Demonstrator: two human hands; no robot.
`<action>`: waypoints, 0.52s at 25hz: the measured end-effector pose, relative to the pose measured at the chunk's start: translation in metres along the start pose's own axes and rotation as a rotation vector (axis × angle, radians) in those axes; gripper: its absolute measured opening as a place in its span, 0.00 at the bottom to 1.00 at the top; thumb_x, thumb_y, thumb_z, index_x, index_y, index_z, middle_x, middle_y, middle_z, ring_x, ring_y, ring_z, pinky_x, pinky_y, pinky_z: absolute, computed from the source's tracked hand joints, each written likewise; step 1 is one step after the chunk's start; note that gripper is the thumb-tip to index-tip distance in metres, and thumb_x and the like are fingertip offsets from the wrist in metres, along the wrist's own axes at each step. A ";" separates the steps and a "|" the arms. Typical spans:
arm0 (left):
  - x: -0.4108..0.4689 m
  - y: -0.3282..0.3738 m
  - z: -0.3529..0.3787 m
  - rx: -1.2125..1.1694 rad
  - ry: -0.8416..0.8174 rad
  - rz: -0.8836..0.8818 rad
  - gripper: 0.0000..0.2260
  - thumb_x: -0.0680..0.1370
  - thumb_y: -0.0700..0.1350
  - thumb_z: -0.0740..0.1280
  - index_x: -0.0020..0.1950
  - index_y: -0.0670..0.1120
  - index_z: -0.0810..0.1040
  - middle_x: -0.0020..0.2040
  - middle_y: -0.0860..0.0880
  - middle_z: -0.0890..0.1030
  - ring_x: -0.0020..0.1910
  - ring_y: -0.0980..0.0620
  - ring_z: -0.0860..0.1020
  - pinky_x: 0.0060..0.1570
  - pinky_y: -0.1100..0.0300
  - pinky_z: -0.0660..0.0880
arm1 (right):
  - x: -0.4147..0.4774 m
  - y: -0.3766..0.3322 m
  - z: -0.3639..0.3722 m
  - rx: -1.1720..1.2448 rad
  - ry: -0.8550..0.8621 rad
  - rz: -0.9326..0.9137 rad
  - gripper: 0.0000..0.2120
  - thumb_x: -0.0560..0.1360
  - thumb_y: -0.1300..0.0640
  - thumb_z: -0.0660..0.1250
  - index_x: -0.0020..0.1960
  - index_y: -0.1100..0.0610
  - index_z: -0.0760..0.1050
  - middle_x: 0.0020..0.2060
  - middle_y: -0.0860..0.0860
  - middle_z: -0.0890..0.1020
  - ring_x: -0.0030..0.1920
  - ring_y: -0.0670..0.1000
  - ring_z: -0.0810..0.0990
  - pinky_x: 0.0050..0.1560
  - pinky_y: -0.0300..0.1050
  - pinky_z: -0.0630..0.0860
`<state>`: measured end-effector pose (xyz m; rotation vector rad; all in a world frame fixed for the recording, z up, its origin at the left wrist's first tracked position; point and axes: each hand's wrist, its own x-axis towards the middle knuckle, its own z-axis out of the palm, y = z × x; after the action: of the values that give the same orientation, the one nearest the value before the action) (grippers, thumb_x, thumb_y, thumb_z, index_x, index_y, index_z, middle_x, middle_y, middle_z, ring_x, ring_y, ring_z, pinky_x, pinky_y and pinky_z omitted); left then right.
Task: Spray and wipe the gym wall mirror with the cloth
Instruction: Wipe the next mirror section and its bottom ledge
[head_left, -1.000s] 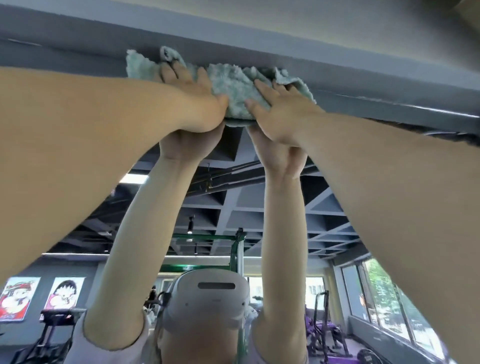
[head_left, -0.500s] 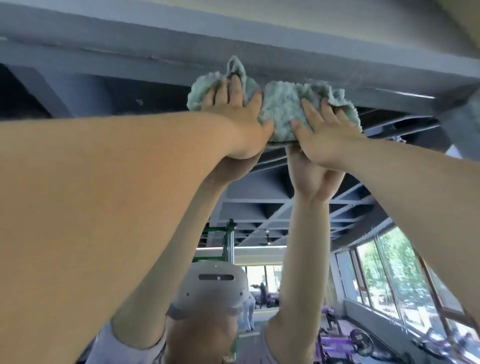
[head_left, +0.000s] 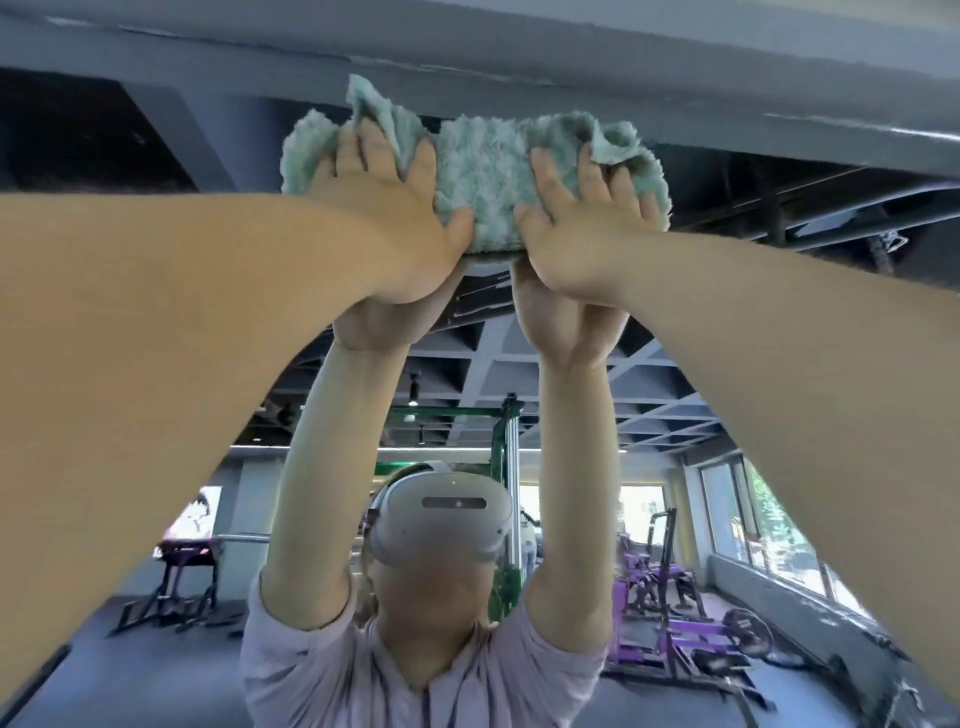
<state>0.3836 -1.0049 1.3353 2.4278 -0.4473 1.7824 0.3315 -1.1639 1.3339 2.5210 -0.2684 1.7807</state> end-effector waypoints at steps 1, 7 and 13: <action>-0.003 -0.006 0.003 0.000 0.000 -0.004 0.32 0.80 0.64 0.41 0.78 0.50 0.35 0.78 0.38 0.37 0.77 0.38 0.39 0.75 0.46 0.42 | -0.001 -0.008 -0.001 0.001 0.005 -0.016 0.27 0.81 0.39 0.42 0.77 0.38 0.37 0.78 0.49 0.38 0.77 0.57 0.37 0.75 0.56 0.37; -0.037 -0.082 0.014 0.030 -0.020 -0.113 0.32 0.80 0.63 0.40 0.78 0.47 0.34 0.77 0.35 0.38 0.77 0.37 0.39 0.75 0.45 0.41 | -0.015 -0.080 0.018 -0.055 -0.003 -0.148 0.27 0.81 0.37 0.42 0.77 0.37 0.37 0.78 0.49 0.40 0.78 0.55 0.37 0.75 0.55 0.36; -0.057 -0.017 0.018 -0.027 -0.067 -0.234 0.34 0.80 0.63 0.42 0.78 0.45 0.34 0.76 0.33 0.36 0.75 0.34 0.37 0.74 0.40 0.40 | -0.034 -0.021 0.024 -0.072 0.017 -0.242 0.27 0.80 0.35 0.41 0.77 0.36 0.39 0.79 0.48 0.42 0.78 0.52 0.39 0.76 0.53 0.38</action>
<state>0.3893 -0.9833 1.2775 2.4120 -0.1806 1.5944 0.3460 -1.1423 1.2949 2.3708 -0.0241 1.6682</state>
